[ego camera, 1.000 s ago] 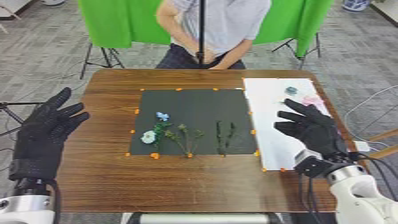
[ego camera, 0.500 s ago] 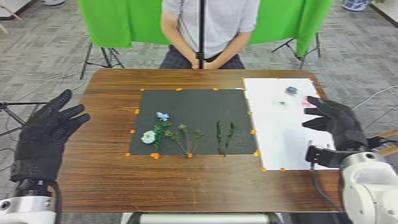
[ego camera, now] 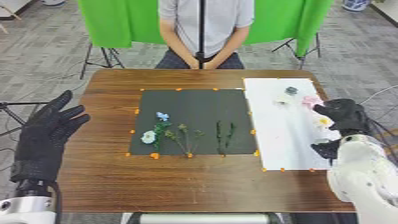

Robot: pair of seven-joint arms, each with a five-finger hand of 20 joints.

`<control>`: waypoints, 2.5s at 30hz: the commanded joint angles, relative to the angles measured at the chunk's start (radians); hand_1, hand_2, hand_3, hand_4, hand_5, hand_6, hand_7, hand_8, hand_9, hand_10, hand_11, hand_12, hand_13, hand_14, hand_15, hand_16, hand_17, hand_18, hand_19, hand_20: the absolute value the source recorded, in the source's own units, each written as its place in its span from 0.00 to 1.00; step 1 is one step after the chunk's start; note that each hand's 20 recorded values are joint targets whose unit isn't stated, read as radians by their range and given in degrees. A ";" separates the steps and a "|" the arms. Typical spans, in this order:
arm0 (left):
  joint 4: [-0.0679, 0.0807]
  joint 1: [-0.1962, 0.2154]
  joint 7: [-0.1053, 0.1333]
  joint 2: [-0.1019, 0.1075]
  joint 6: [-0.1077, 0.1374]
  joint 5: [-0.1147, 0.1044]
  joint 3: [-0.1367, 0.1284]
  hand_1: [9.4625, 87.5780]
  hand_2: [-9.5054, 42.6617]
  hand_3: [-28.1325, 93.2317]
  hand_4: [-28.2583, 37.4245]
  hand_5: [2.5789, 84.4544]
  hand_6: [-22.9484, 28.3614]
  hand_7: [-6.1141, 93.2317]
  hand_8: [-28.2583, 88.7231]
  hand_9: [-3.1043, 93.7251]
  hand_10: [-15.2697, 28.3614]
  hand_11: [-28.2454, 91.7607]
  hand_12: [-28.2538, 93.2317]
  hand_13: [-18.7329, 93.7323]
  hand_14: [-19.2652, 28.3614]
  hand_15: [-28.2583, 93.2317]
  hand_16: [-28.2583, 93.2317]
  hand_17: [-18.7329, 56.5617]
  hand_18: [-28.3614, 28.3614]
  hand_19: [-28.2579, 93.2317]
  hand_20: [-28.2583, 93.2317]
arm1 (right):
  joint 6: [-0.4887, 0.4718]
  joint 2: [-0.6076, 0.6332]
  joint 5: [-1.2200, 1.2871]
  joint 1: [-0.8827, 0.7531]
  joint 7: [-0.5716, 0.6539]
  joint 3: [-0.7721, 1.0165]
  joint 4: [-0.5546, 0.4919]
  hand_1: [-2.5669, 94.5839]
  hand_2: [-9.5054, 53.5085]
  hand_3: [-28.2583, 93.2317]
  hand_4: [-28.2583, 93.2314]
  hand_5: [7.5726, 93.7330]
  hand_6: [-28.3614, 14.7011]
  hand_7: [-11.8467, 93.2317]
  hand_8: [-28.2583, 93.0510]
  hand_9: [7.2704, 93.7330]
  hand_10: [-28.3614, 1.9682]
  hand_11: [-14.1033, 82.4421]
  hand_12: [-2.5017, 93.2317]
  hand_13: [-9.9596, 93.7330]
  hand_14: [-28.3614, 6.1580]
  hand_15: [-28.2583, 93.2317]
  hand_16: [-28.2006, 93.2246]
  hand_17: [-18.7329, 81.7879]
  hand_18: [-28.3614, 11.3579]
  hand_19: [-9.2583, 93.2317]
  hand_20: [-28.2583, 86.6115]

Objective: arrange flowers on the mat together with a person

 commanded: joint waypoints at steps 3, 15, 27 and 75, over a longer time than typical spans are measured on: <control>-0.002 0.004 -0.008 -0.006 0.006 0.001 0.001 0.14 0.35 0.87 0.00 0.39 0.59 0.20 0.15 0.38 0.81 0.47 0.30 0.37 0.97 0.69 0.13 0.11 0.87 0.65 0.30 | -0.205 0.063 -0.246 0.095 0.088 -0.083 0.104 0.32 0.16 0.80 0.02 0.46 0.61 0.24 0.14 0.46 0.32 0.30 0.17 0.61 0.38 0.77 0.29 0.42 0.19 0.81 0.34; 0.003 -0.011 -0.015 -0.005 -0.002 0.002 0.004 0.14 0.35 0.87 0.00 0.39 0.59 0.21 0.15 0.38 0.81 0.47 0.30 0.37 0.97 0.69 0.13 0.11 0.87 0.65 0.30 | -0.305 0.084 -0.204 0.186 0.069 -0.197 0.234 0.35 0.09 0.82 0.02 0.43 0.64 0.24 0.14 0.45 0.33 0.28 0.18 0.60 0.38 0.76 0.29 0.42 0.20 0.82 0.32; 0.006 -0.018 -0.015 -0.016 -0.011 0.012 0.012 0.15 0.35 0.87 0.00 0.39 0.59 0.21 0.15 0.38 0.81 0.47 0.30 0.37 0.97 0.69 0.13 0.11 0.87 0.65 0.30 | -0.145 0.122 -0.334 0.246 0.035 -0.361 0.332 0.52 0.00 0.80 0.00 0.64 0.77 0.29 0.15 0.73 0.67 0.32 0.21 0.75 0.63 0.68 0.35 0.46 0.30 0.80 0.31; 0.018 0.006 0.012 -0.063 -0.047 0.019 -0.064 0.10 0.32 0.87 0.00 0.39 0.58 0.20 0.15 0.38 0.80 0.46 0.31 0.38 0.97 0.70 0.13 0.12 0.88 0.65 0.32 | -0.174 -0.268 -0.107 0.862 -0.239 -1.112 0.200 0.61 0.00 0.78 0.00 0.87 0.76 0.30 0.25 0.98 0.78 0.32 0.43 0.84 0.74 0.70 0.45 0.49 0.35 0.86 0.33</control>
